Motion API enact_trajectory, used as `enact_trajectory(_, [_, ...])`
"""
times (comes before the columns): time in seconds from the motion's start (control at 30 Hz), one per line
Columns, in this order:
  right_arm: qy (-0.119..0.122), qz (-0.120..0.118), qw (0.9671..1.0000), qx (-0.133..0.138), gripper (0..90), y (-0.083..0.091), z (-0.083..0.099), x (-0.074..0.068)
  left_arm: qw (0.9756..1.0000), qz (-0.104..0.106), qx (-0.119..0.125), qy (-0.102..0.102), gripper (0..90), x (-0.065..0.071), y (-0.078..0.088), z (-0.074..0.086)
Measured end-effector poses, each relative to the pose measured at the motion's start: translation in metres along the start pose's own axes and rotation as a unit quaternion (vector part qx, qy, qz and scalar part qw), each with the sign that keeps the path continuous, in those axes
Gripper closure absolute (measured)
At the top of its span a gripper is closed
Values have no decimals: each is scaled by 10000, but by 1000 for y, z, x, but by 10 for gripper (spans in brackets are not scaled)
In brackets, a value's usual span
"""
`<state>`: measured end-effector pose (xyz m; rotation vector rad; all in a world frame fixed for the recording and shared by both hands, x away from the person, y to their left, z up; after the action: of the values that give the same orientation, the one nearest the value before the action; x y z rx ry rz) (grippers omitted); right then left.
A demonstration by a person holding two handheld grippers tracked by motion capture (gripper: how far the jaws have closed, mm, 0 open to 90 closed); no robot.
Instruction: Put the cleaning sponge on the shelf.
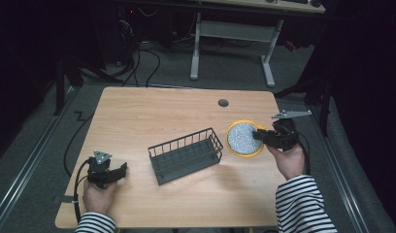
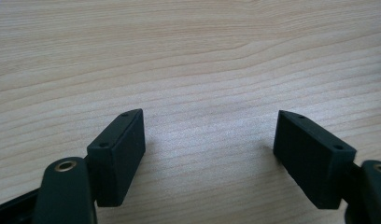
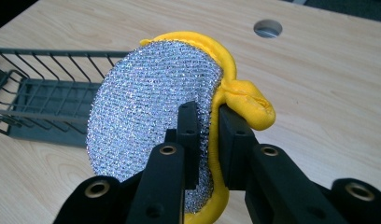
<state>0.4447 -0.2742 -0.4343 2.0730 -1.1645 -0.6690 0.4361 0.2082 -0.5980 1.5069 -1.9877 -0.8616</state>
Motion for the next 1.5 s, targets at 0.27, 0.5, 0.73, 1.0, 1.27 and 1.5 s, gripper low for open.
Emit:
enact_trajectory(0.27, [170,-165,9997,94,804,-6,-20,-17,10000,-3,2,0,254,0,0,0])
enact_trajectory(0.5, [290,-290,9991,145,804,-14,-36,-33,10000,-2,4,-15,257,0,0,0])
enact_trajectory(0.73, [429,-386,9983,97,804,-26,-45,-46,10000,-4,4,-11,257,1,0,0])
enact_trajectory(1.0, [532,-519,9972,54,803,-43,-54,-62,10000,-1,6,-6,257,1,0,0])
enact_trajectory(1.27, [532,-596,9968,-30,802,-62,-56,-72,10000,8,8,-1,257,1,0,0])
enact_trajectory(1.5, [529,-614,9967,-98,801,-75,-57,-77,10000,12,7,-1,257,1,0,0])
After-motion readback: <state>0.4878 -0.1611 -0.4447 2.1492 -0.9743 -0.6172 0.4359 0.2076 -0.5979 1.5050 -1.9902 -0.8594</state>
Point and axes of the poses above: each handheld gripper's, and its own axes: y roughly backward along the jaws, z roughly out of its underside, x roughly to its right, the point moved 9 cm from there along -y, roughly forward along the jaws, and after that the axes turned 5 degrees about -x, right-handed, at the moved point
